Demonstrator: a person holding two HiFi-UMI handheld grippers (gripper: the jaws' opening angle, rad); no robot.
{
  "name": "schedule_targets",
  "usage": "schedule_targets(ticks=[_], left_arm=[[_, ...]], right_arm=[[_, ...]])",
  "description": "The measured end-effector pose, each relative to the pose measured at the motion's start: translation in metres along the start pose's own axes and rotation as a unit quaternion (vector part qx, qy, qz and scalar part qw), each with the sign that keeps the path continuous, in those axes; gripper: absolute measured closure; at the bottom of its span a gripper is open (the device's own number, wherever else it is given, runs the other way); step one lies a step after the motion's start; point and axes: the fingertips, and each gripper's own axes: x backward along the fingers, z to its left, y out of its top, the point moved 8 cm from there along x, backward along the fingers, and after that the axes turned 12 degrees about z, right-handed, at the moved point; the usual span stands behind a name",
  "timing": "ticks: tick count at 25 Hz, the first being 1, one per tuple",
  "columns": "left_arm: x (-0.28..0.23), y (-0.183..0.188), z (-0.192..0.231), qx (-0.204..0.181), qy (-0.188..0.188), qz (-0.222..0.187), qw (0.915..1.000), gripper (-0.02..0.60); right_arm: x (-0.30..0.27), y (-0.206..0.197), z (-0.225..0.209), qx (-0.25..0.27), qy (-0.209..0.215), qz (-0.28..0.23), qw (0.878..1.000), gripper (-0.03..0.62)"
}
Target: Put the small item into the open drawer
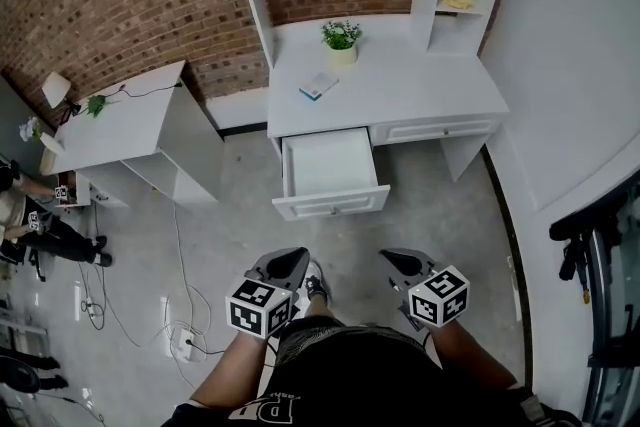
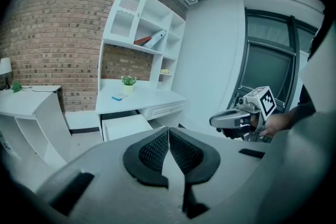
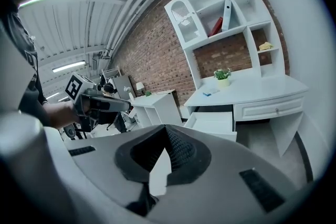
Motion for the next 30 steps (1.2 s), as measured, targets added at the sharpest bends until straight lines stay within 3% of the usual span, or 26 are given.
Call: schedule_targets(ticks=[7,16,25,30], left_arm=[[-0.027,0.045,0.063,0.003,-0.004,-0.005,1.0,0.563],[-0.075,0.115,0.159,-0.028,-0.033,0.005,0.999,0.563],[-0.098,0.146,0.253,-0.071,-0.049,0.017,0.9961,0.563],[-0.115,0.146,0.278,-0.075,-0.068,0.032,0.9944,0.563]], right_arm=[[-0.042,0.054,-0.028,0.001,-0.012,0.017,1.0,0.589],[-0.107,0.135,-0.065,-0.016,-0.042,0.022,0.999,0.59],[-0.174,0.191,-0.091,-0.033,-0.091,0.012,0.995,0.591],[-0.188,0.2,-0.096,-0.05,-0.103,0.022,0.993,0.589]])
